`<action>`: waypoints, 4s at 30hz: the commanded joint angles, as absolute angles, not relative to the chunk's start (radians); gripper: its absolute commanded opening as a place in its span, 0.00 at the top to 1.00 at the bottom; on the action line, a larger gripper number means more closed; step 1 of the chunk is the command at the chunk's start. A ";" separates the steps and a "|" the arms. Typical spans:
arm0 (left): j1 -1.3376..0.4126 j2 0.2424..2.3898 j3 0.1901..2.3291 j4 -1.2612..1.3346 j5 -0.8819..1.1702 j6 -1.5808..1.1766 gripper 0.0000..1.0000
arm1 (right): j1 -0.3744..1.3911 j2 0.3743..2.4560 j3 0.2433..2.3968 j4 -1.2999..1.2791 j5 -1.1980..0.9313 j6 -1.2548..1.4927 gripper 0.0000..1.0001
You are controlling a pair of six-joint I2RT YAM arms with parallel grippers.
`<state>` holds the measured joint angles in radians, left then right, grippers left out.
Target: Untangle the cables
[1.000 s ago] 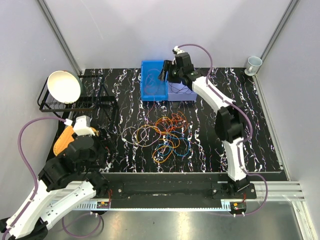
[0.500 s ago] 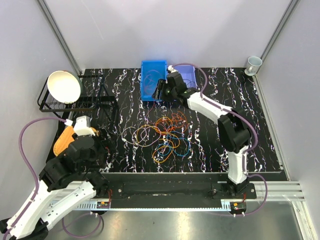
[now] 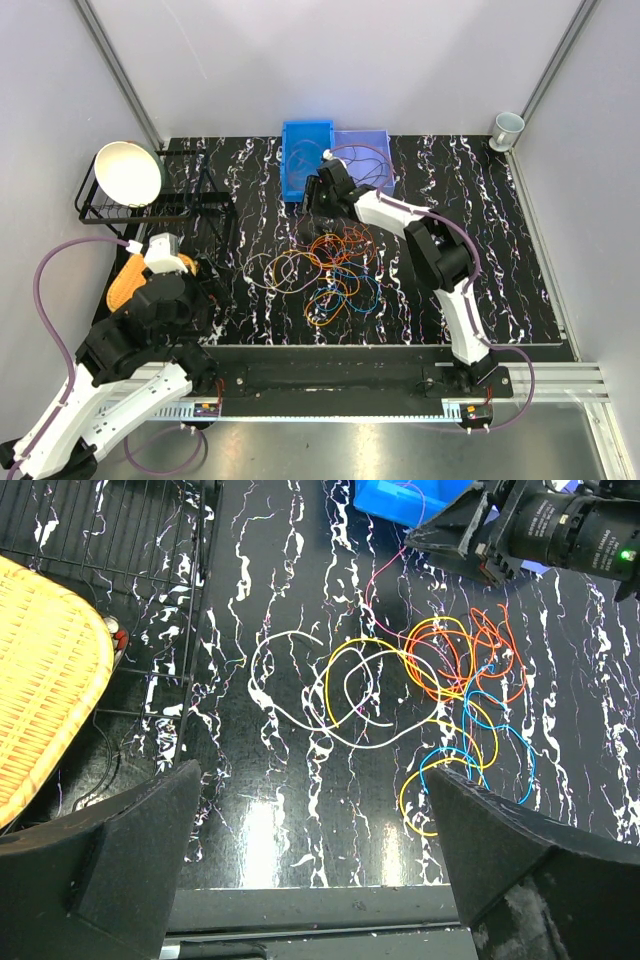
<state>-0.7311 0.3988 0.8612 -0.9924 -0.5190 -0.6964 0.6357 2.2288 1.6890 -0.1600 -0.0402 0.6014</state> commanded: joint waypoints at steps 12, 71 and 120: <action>-0.726 0.377 0.851 -0.943 -0.503 -0.678 0.02 | 0.641 2.341 1.836 -0.117 0.051 0.655 0.47; -0.712 0.373 0.847 -0.936 -0.494 -0.670 0.01 | 0.598 2.129 2.314 -0.273 -0.078 0.572 1.00; -0.684 0.410 0.847 -0.936 -0.489 -0.667 0.02 | 0.453 2.592 2.711 -0.109 -0.158 0.396 1.00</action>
